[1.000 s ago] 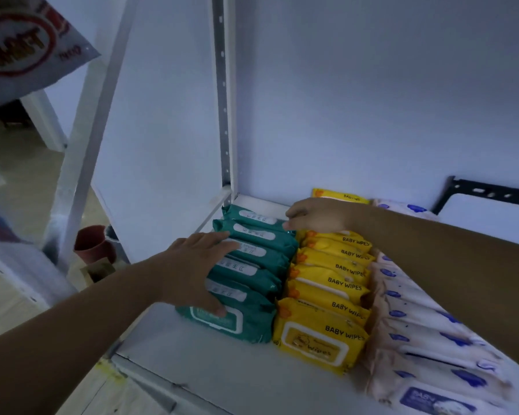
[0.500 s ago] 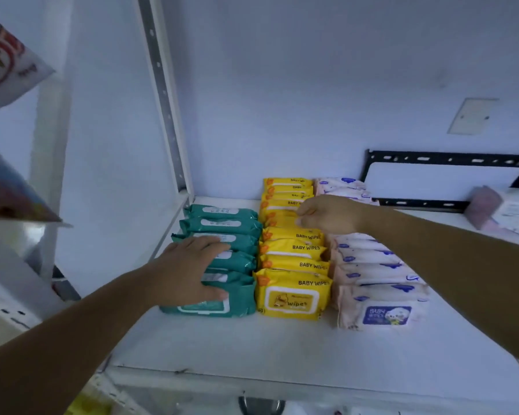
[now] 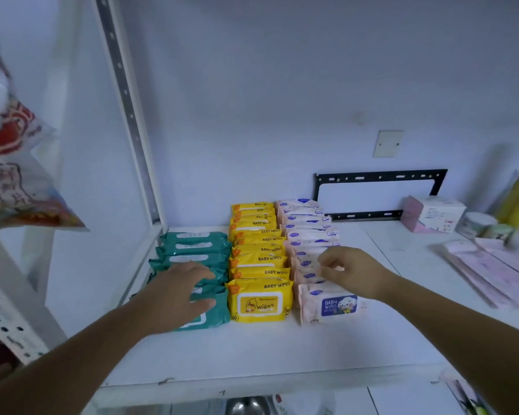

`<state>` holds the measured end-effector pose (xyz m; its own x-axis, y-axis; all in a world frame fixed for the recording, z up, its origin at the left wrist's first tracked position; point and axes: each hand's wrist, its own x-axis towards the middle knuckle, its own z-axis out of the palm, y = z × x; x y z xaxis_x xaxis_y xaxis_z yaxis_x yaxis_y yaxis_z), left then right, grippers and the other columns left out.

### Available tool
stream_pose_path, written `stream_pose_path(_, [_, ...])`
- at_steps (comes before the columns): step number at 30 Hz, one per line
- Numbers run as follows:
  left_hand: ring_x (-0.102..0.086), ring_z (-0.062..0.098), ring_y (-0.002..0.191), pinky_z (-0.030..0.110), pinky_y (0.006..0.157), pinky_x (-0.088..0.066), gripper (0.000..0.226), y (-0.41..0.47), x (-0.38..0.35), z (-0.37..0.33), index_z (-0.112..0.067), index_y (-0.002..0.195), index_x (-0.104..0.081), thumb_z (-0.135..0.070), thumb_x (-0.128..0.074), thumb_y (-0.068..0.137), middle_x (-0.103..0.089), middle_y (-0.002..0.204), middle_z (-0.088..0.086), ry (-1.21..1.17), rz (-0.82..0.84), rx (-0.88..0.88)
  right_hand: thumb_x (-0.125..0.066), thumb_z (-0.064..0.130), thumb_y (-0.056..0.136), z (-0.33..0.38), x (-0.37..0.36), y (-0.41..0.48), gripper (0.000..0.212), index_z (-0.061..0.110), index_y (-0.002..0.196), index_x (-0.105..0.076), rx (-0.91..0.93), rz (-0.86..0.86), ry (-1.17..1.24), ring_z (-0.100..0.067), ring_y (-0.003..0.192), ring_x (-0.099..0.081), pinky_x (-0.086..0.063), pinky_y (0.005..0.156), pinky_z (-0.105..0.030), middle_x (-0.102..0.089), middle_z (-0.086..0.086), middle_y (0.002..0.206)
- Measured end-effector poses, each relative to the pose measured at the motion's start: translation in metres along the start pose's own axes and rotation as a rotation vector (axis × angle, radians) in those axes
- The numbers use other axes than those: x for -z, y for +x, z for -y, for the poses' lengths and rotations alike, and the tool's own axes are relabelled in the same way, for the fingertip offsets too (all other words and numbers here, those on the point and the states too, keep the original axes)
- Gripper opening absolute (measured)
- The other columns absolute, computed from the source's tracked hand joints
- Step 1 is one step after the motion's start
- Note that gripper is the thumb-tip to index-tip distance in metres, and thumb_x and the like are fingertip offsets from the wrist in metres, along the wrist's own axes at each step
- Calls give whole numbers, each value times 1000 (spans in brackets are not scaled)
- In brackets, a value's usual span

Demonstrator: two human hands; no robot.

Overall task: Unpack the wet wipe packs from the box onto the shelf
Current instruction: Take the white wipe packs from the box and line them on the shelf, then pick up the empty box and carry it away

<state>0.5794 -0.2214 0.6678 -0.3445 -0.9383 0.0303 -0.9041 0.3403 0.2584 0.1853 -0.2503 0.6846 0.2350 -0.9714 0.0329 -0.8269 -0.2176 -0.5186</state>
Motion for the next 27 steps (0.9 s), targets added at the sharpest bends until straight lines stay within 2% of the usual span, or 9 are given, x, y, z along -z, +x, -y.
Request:
stream_pose_path(5, [-44,3,129,24,110,-34,53,-18,-10,-27,-34,138,-52,-55,-62,90,-47,140,-20,-23,-51,31,-70,41,90,-22,3,-35,25,24,108,-69,6,-107,-21,-7,98,-62,-49,89,-27,-65,13,105])
stream_pose_path(10, [-43,0,125,23,108,-35,48,-39,-29,-58,-36,134,-54,-54,-63,90,-50,135,-21,-68,-76,72,-70,37,91,-51,4,-78,19,26,107,-68,8,-172,-10,-6,97,-60,-45,85,-21,-63,14,102])
stream_pose_path(13, [-45,1,126,25,109,-36,50,-58,-50,-77,-39,130,-55,-62,-56,86,-49,131,-23,-109,-48,74,-70,37,91,-74,-8,-110,18,26,106,-67,-21,-151,1,-6,97,-60,-45,84,-20,-64,11,102])
stream_pose_path(15, [-46,-1,125,24,109,-36,46,-73,-65,-87,-44,125,-53,-64,-54,84,-50,131,-26,-143,-37,79,-71,35,90,-87,-20,-130,19,24,105,-68,-54,-122,12,-7,96,-60,-48,87,-26,-65,8,101])
stream_pose_path(17, [-48,-2,124,25,109,-39,36,-88,-80,-96,-47,121,-52,-57,-61,88,-52,130,-26,-182,-19,87,-71,36,90,-95,-32,-151,21,23,106,-68,-97,-100,41,-9,96,-60,-48,89,-29,-65,7,101])
stream_pose_path(25, [-54,-7,111,18,92,-44,21,-113,-126,-130,-51,105,-53,-43,-67,91,-56,115,-29,-292,112,33,-65,42,93,-100,-69,-239,27,23,112,-65,-350,-99,151,-10,100,-62,-52,93,-28,-66,9,106])
stream_pose_path(27, [-55,-7,110,19,92,-44,22,-112,-137,-141,-52,104,-52,-42,-67,92,-57,115,-29,-304,169,5,-65,43,93,-105,-79,-264,29,23,113,-65,-434,-117,194,-10,101,-63,-52,92,-28,-67,9,107])
